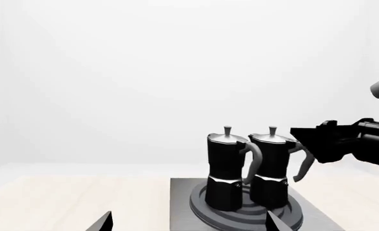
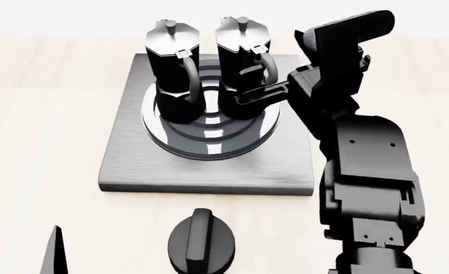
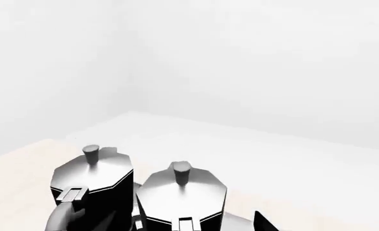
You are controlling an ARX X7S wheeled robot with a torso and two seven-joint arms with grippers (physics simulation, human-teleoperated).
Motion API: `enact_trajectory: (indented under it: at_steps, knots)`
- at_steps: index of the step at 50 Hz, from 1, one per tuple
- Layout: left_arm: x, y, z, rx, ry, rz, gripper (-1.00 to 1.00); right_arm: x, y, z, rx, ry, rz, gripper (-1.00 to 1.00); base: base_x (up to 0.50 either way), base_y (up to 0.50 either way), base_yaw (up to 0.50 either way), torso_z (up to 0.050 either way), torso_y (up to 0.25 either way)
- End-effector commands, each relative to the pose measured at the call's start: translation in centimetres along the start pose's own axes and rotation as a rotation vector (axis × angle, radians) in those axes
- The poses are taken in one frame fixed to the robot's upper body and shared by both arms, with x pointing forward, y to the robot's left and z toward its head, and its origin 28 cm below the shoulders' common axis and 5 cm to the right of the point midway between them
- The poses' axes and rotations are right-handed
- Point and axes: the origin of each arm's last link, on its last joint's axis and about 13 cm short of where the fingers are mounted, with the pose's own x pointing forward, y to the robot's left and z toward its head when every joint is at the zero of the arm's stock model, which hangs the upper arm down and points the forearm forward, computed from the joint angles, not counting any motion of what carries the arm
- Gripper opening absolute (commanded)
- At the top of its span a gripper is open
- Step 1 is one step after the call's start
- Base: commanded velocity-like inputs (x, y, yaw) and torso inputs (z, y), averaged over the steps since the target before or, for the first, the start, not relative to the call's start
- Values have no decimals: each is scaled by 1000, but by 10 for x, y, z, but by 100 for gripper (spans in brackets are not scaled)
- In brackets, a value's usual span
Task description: Put both moka pots on the stove.
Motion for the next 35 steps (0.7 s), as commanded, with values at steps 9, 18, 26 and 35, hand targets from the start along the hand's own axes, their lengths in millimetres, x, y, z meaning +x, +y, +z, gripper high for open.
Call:
enact_trajectory:
  at_steps: [9,18,26,35]
  knots:
    - [-1,0,1,-3,-4,-3,100,-52,45,56,-104,-322,-158,100,0,0,0,0,0]
    - [-1,-1,3,-4,-6,-3,100,-73,58,63,-111,-395,-283,100,0,0,0,0,0]
    - [-1,0,4,-3,-6,1,100,-97,72,51,-103,-390,-344,100,0,0,0,0,0]
    - [-1,1,4,-2,-8,7,100,-112,80,41,-112,-428,-383,100,0,0,0,0,0]
